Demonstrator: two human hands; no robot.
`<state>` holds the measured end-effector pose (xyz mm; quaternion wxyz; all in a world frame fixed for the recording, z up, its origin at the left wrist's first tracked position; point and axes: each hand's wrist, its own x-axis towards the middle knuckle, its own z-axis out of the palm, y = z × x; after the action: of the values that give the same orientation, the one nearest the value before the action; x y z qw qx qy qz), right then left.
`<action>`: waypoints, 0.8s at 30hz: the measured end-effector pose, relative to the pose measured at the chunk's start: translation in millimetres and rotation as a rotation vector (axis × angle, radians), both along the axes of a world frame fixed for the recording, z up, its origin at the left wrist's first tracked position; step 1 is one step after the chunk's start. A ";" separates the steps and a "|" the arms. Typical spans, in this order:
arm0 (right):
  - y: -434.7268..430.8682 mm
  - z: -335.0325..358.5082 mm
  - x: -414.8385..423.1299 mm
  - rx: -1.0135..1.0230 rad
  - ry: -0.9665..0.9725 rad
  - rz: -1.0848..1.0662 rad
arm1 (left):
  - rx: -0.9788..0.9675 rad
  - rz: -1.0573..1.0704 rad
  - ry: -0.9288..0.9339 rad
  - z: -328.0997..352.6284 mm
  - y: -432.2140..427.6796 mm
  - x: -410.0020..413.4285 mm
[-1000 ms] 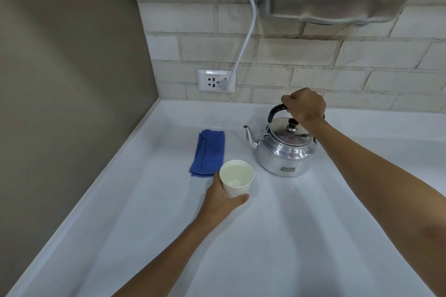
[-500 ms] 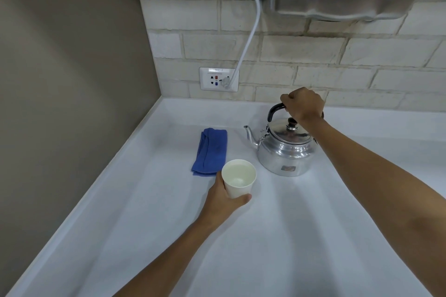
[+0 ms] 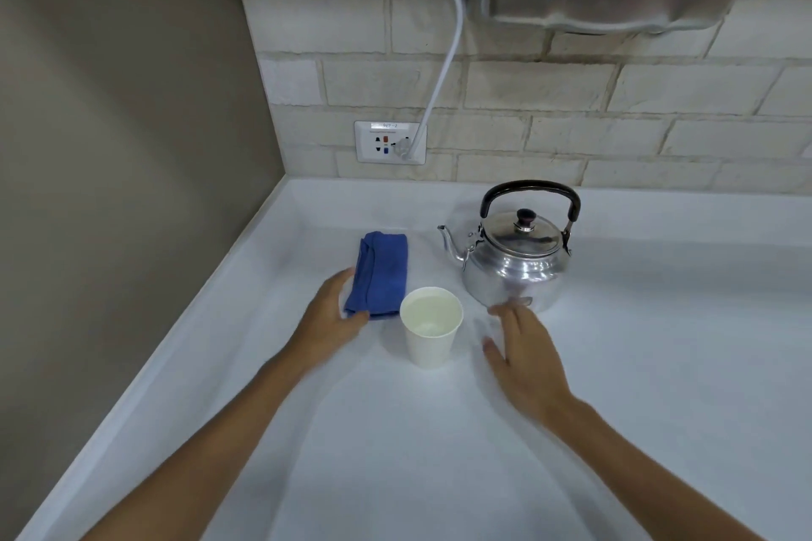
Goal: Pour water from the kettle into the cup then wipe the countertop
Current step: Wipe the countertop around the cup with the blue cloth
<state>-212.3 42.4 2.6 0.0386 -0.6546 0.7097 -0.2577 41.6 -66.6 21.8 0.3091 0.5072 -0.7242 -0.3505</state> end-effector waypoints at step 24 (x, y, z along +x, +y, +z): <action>8.5 -33.3 13.0 0.147 0.151 -0.102 | -0.282 -0.300 -0.667 -35.0 -63.2 -76.5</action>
<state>-199.4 51.0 -30.7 0.0199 -0.6305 0.7600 -0.1565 -34.9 -129.8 -13.2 0.0687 0.4343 -0.8920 -0.1050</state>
